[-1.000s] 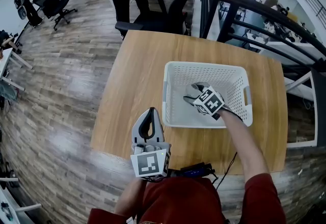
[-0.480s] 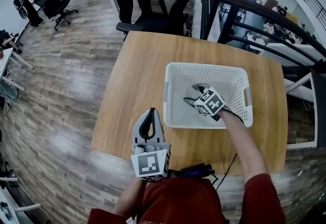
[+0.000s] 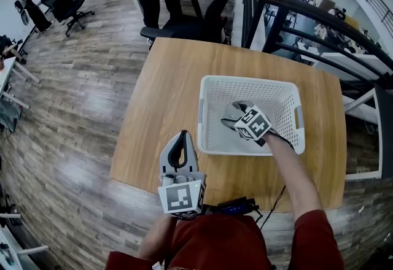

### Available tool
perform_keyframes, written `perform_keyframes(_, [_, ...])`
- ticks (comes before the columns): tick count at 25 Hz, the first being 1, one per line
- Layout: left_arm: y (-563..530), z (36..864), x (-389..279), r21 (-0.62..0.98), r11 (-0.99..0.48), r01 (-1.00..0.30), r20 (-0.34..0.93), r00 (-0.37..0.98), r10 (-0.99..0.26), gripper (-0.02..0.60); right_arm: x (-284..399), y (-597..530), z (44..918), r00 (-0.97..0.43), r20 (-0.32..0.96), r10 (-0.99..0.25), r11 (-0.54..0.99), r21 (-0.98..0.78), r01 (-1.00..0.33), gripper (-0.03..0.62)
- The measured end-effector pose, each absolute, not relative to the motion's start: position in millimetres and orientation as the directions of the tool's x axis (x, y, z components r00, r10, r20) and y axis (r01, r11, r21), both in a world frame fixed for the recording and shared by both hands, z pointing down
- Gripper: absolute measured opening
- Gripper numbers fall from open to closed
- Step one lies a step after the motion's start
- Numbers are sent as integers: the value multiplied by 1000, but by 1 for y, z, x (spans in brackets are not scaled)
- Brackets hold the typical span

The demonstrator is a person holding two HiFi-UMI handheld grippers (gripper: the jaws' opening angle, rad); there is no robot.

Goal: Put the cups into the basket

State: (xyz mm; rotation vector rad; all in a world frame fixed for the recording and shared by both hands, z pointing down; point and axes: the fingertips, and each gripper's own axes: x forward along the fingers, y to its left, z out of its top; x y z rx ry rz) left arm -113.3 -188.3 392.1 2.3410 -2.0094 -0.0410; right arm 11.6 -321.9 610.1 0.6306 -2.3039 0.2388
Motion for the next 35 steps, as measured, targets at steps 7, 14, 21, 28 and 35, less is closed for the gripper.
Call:
perform_keyframes(7, [-189,391,-115,62,-148,-987,10,149,-989,6,13,-323,611,-611,698,-375,861,17,-509,327])
perform_keyframes(14, [-188,390,-115,68,-154,-986,6,155,-988,6,15,-322,608,-602,707,-371,862,22,-506,327])
perform_keyframes(21, [-189,388,-112,70,-158,-985,6,159,-987,6,16,-324,596,-623,678,-390,852,9,-524,328])
perform_keyframes(28, [-192,386,-110,79,-167,-983,1,168,-986,6,19,-320,585,-644,654,-397,851,-1,-525,327])
perform_keyframes(35, [-191,384,-105,73,-179,-981,-5,179,-984,6,25,-320,571,-666,613,-425,840,-7,-542,327])
